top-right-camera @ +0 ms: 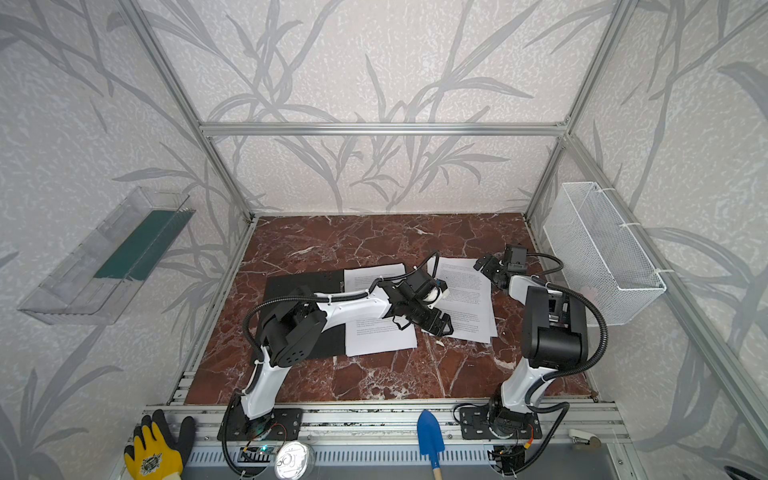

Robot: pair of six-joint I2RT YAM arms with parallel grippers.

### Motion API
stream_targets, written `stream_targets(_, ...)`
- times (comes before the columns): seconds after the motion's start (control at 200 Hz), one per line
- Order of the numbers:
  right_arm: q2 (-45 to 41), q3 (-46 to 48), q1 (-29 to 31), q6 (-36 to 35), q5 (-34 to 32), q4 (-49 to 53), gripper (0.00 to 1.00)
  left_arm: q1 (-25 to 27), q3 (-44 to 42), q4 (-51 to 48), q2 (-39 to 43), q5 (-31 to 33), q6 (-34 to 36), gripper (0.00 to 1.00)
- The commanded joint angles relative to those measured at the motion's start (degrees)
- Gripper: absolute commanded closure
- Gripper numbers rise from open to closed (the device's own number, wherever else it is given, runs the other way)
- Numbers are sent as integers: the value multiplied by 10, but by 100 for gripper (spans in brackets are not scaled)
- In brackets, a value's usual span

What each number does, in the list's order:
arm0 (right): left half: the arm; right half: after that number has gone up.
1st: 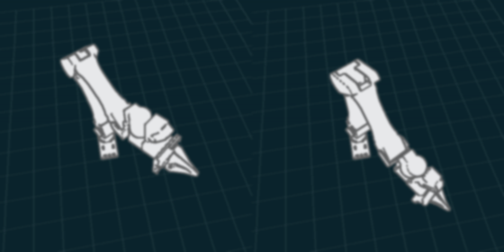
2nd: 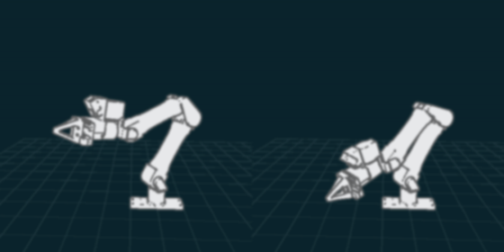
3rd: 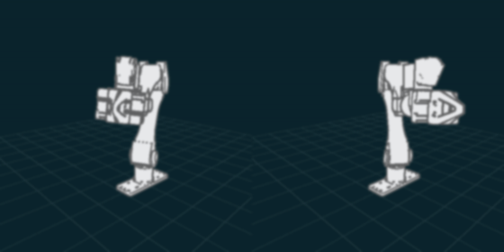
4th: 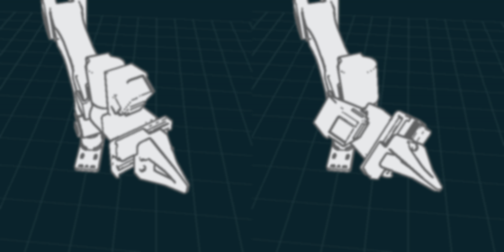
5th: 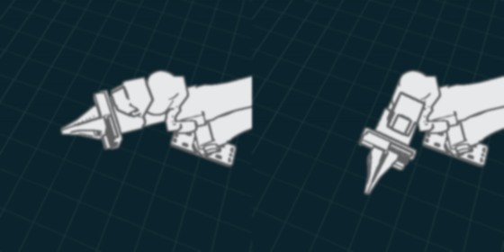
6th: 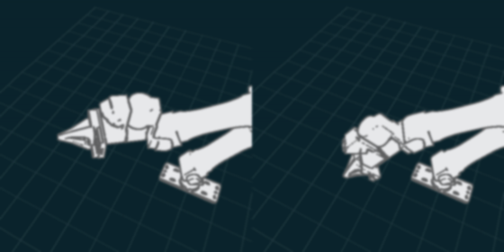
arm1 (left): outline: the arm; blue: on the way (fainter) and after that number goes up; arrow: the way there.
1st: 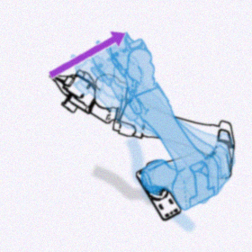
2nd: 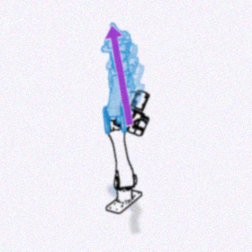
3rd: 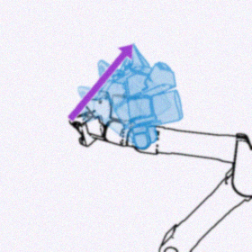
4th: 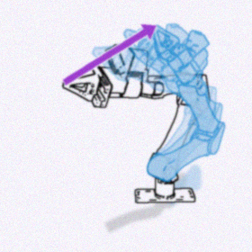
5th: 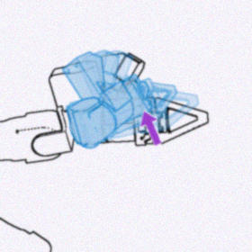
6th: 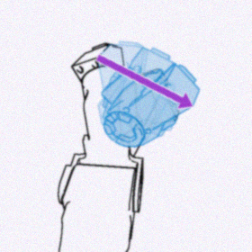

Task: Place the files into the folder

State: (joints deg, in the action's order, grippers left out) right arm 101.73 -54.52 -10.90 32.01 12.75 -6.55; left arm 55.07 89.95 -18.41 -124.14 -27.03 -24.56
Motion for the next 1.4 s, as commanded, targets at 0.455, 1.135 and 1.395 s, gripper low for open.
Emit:
stream_targets(0.455, 137, -150, -23, -68, 129, 95, 1, -6, 27, -62, -74, 7, 14, 10)
stream_targets(1.135, 102, -120, -51, -55, 276, 78, 2, -15, 47, -67, -118, 7, 17, 11)
stream_targets(1.395, 56, -91, -56, -35, 301, 66, 1, -15, 51, -67, -127, 6, 17, 11)
